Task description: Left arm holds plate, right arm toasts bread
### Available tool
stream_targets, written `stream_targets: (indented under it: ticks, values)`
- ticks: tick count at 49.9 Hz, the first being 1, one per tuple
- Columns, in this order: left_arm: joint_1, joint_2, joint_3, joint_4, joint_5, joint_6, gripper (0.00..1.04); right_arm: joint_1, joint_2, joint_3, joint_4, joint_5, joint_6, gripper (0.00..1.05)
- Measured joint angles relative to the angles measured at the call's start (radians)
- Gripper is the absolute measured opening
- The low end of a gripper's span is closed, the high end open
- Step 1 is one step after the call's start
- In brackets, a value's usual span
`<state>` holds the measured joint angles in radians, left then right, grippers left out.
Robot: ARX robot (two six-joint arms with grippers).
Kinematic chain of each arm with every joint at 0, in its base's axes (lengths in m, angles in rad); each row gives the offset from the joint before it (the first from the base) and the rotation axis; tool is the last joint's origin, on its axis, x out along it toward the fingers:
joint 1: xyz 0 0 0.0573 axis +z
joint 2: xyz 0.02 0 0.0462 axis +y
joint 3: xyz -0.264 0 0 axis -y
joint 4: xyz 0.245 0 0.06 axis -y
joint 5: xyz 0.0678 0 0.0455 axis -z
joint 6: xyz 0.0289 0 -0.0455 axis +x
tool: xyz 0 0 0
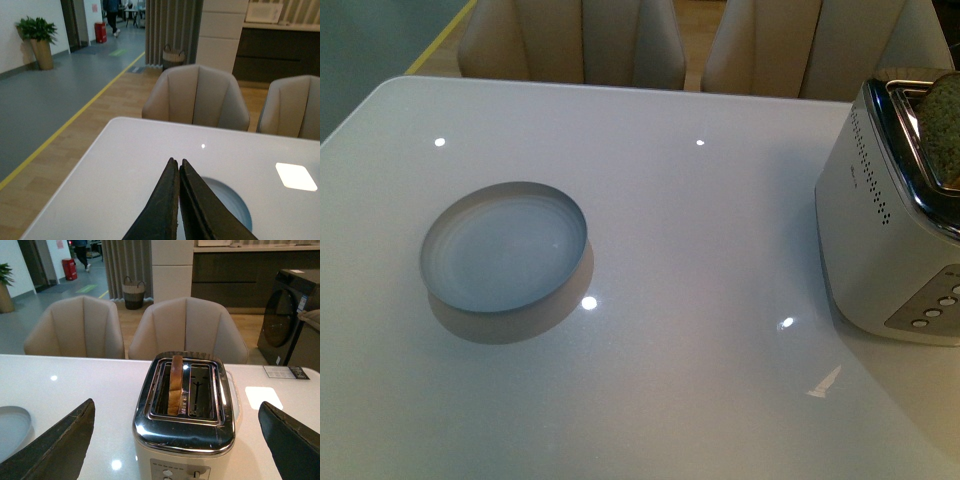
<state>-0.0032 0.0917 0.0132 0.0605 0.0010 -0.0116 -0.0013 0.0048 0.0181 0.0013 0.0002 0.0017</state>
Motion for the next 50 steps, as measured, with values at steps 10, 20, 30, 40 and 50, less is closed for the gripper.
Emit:
stream_targets:
  ticks: [10,20,30,40,50]
  values:
    - [0.0,-0.085,0.0,-0.058,-0.001,0.0,0.03,0.0,0.0,0.0,0.0,0.0,0.0,0.96]
    - [0.0,-0.085,0.0,-0.059,-0.001,0.0,0.04,0.0,0.0,0.0,0.0,0.0,0.0,0.96]
    - [0.0,-0.085,0.0,-0.059,-0.001,0.0,0.46,0.0,0.0,0.0,0.0,0.0,0.0,0.96]
    - [0.0,-0.085,0.0,-0.059,-0.001,0.0,0.83,0.0,0.0,0.0,0.0,0.0,0.0,0.96]
    - [0.0,-0.085,0.0,-0.059,-0.001,0.002,0.98,0.0,0.0,0.0,0.0,0.0,0.0,0.96]
